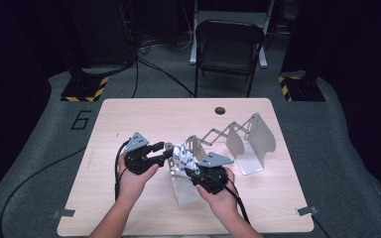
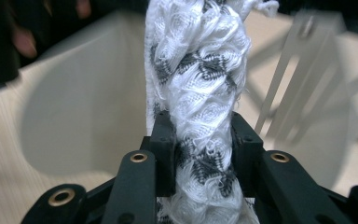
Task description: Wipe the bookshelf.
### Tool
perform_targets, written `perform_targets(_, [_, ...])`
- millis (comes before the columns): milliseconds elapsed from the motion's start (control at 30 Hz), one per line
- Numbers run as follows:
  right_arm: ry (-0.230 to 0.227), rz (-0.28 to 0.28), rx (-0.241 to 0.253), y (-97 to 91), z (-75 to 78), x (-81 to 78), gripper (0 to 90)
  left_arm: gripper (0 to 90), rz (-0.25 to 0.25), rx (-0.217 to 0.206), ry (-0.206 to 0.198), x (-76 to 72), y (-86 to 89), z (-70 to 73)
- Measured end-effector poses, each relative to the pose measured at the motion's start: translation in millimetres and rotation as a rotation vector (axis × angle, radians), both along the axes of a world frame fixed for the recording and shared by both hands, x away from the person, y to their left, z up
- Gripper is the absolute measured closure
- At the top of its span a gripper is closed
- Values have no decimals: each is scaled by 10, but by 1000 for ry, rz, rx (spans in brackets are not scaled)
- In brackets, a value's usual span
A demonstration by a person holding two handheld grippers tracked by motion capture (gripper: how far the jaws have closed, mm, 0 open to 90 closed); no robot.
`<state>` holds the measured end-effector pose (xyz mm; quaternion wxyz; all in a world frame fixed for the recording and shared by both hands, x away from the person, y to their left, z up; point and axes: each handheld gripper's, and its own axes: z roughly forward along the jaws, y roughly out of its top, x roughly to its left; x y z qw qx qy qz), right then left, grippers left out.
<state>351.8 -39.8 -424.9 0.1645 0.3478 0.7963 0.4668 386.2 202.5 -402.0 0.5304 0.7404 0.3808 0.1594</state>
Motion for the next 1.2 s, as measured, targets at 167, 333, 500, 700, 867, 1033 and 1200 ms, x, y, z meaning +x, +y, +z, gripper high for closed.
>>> perform_targets(167, [82, -19, -59, 31, -352, 2, 652, 502, 0, 3, 5, 17, -6, 5])
perform_targets(333, [156, 3, -107, 16, -666, 33, 461, 506, 5, -12, 6, 37, -19, -6])
perform_targets(500, [90, -2, -51, -21, -591, -45, 460, 522, -7, -6, 5, 60, 9, 1])
perform_targets(700, [61, 21, -98, 64, -682, -12, 613, 599, -13, -14, 11, 109, 52, 21])
perform_targets(867, [82, 3, -171, 221, -866, 22, 671, 686, -19, -2, 2, 143, 62, 66])
perform_targets(1033, [102, 2, -132, 199, -948, 28, 680, 781, -6, 23, -13, 205, 125, 116])
perform_targets(1200, [108, -2, -136, 195, -945, 15, 677, 834, -32, 19, -8, 263, 80, 133])
